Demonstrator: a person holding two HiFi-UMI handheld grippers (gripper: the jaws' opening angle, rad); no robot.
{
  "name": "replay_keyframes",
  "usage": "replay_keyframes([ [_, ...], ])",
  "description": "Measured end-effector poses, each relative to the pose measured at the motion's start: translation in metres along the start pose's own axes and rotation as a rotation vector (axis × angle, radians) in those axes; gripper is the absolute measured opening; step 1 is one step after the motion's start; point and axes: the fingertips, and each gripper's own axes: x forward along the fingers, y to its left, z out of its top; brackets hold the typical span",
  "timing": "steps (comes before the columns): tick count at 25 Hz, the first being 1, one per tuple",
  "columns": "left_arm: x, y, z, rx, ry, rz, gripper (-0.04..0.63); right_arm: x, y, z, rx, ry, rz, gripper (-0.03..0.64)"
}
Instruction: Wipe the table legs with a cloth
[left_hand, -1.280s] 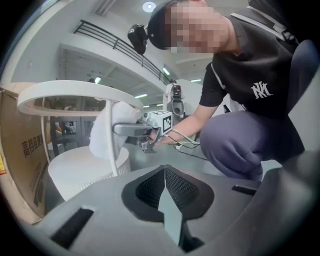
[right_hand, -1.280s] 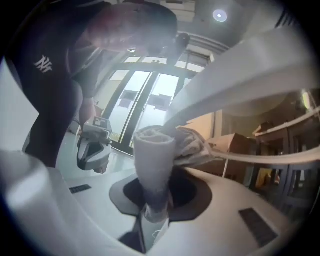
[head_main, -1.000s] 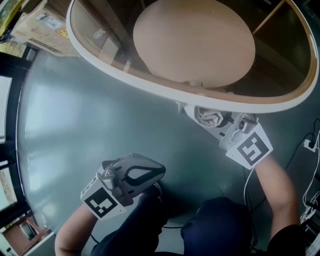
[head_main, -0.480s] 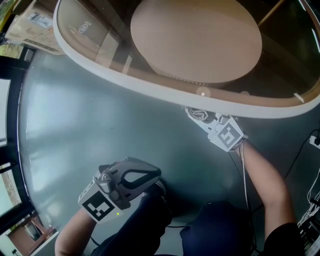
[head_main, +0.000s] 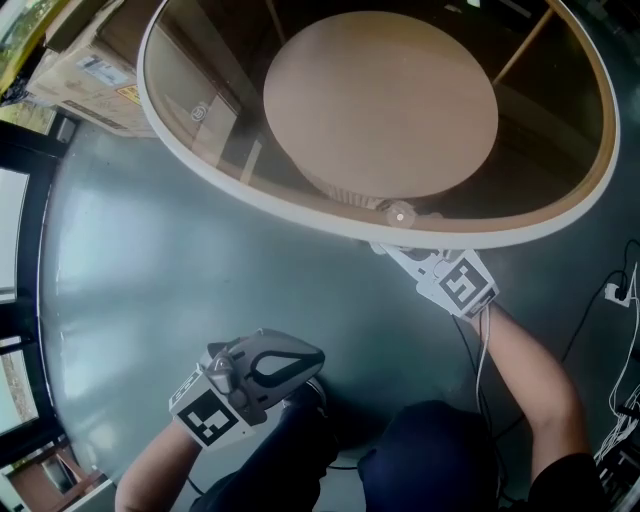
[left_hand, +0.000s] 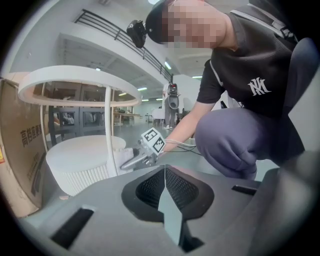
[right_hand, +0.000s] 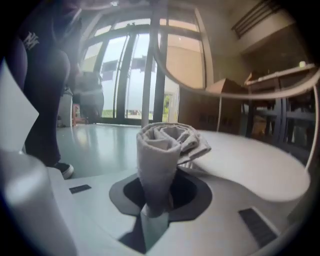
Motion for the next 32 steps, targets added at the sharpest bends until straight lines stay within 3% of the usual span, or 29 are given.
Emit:
replay_keyframes([
  [2, -0.001, 0.005, 0.012, 0.021, -0.021, 0.010, 0.008, -0.032, -0.010, 0.073, -0.015, -0.177, -0.034, 0.071],
  [5, -0.002, 0.017, 0.019, 0.036, -0.045, 0.029, 0.008, -0.058, -0.013, 0.152, -0.059, -0.324, -0.051, 0.071],
  [8, 0.003, 0.013, 0.022, 0.032, -0.057, 0.026, 0.008, -0.068, 0.001, 0.191, -0.181, -0.409, -0.052, 0.071],
  [11, 0.005, 0.002, 0.018, 0.025, -0.046, 0.008, 0.007, -0.065, 0.010, 0.195, -0.292, -0.439, -0.069, 0.071],
  [15, 0.001, 0.004, 0.007, 0.011, -0.031, 0.001, 0.008, -0.049, 0.011, 0.175, -0.346, -0.424, -0.060, 0.071],
  [21, 0.003, 0.011, -0.005, -0.008, -0.013, -0.001, 0.007, -0.016, 0.019, 0.089, -0.232, -0.290, -0.022, 0.071],
  [27, 0.000, 0.012, -0.014, -0.023, -0.007, -0.014, 0.008, 0.024, 0.025, -0.011, -0.087, -0.077, -0.001, 0.071],
  [32, -0.004, 0.012, -0.004, -0.025, -0.015, -0.012, 0.007, 0.038, 0.033, -0.066, -0.006, 0.085, 0.013, 0.071],
])
